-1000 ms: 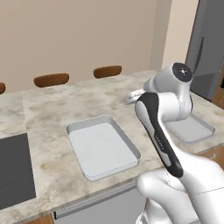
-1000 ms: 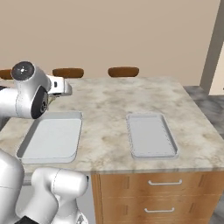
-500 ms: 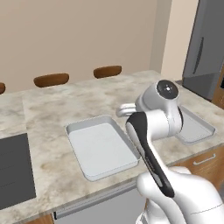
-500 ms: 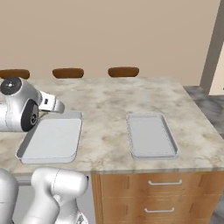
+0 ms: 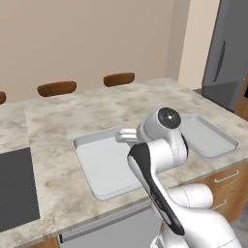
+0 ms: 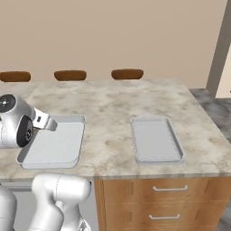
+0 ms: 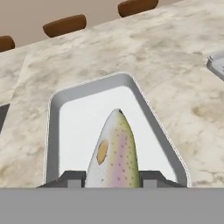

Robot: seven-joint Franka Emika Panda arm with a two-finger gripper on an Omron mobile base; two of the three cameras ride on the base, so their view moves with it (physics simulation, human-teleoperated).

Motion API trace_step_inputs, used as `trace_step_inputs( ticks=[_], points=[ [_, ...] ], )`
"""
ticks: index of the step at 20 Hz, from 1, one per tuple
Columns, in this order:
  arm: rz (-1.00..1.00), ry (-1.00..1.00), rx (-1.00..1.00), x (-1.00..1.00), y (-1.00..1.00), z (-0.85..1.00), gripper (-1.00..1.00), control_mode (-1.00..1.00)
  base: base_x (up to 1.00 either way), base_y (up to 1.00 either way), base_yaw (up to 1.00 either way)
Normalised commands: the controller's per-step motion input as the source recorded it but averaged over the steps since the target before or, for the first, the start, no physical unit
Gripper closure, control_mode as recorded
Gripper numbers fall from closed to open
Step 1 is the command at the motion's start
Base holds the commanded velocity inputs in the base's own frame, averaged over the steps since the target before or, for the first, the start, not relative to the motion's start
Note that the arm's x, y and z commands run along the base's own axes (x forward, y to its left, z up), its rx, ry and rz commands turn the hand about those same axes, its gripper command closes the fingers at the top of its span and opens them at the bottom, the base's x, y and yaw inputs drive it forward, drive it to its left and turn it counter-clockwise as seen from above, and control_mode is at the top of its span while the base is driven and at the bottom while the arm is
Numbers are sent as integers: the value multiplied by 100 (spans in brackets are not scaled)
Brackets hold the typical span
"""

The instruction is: Place one tomato and one fish in each tupperware on the nearby counter, to pack two identical lunches.

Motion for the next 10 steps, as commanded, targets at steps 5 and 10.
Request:
trace_step_inputs(
  ticks=[5, 10],
  points=[
    [2, 0, 0, 10, 41, -44, 100, -100, 0, 0, 0],
    [3, 8, 0, 42, 15, -18, 100, -100, 0, 0, 0]
  ],
)
